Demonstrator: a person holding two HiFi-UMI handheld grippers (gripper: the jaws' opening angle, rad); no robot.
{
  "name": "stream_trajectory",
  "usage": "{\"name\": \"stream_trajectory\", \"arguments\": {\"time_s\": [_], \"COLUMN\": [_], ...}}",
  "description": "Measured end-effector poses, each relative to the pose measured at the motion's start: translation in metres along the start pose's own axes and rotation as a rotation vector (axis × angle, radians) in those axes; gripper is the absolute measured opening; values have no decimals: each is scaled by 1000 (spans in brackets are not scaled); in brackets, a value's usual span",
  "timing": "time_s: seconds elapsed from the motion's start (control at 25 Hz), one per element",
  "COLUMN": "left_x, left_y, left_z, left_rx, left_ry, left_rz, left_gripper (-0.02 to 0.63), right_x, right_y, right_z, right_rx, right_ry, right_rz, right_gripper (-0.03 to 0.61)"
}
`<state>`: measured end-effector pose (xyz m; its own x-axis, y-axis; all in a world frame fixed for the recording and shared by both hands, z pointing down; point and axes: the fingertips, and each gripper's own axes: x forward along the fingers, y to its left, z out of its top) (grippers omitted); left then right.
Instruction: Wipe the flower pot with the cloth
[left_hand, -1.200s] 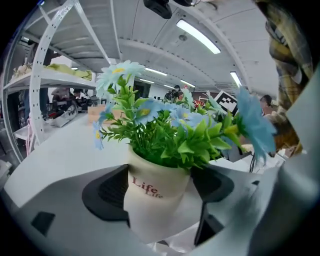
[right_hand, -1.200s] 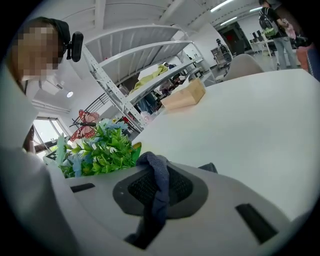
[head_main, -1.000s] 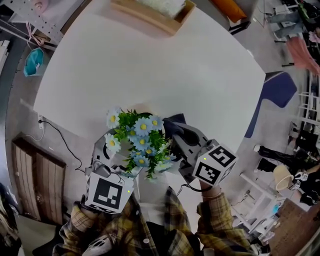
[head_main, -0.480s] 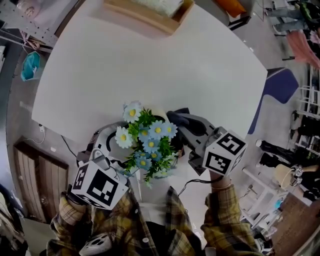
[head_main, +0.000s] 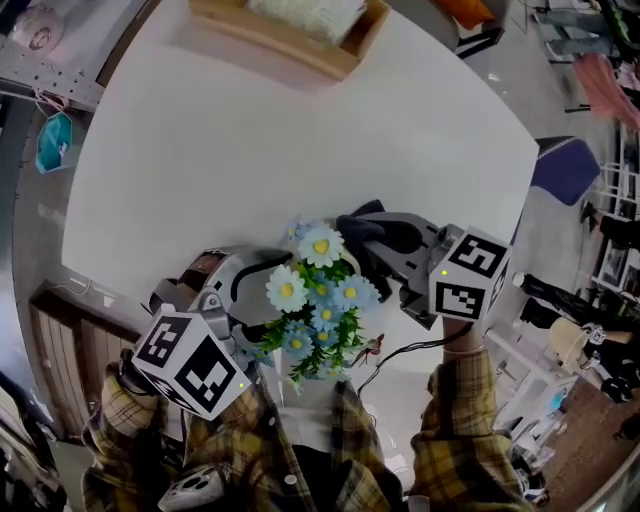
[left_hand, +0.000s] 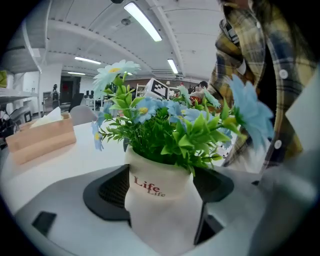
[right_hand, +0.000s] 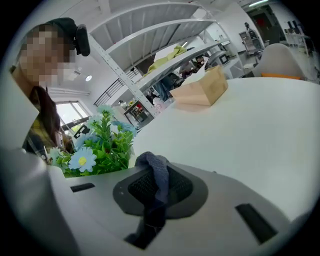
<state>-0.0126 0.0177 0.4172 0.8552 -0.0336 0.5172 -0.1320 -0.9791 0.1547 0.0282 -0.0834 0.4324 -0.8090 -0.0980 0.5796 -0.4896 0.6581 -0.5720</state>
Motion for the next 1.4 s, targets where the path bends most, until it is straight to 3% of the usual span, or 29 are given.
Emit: {"name": "stream_trajectory", "arguments": {"time_s": [0.28, 0.48, 0.84, 1.12, 1.32, 1.4], "left_x": [13, 23, 29, 26, 5, -11], "left_y": [-1, -5, -7, -7, -2, 3], "left_z": [13, 17, 19, 14, 4, 5], "left_rx": [125, 180, 204, 158, 81, 34], "left_ry": [36, 10, -19, -33, -32, -72], "left_rz": [-187, -294, -346, -274, -156, -77], "left_gripper": [387, 387, 388, 387, 383, 349], "right_x": [1, 16, 33, 33, 16, 2], "right_y": [4, 10, 25, 20, 10, 8], "right_z": [2, -3, -12, -5, 22, 35], "right_rx": [-164, -217, -353, -345, -325, -318], "right_ry": [164, 322, 517, 419, 241, 143], "right_rz": [168, 305, 400, 343, 220, 158], "right_gripper": [17, 17, 17, 17, 17, 17]}}
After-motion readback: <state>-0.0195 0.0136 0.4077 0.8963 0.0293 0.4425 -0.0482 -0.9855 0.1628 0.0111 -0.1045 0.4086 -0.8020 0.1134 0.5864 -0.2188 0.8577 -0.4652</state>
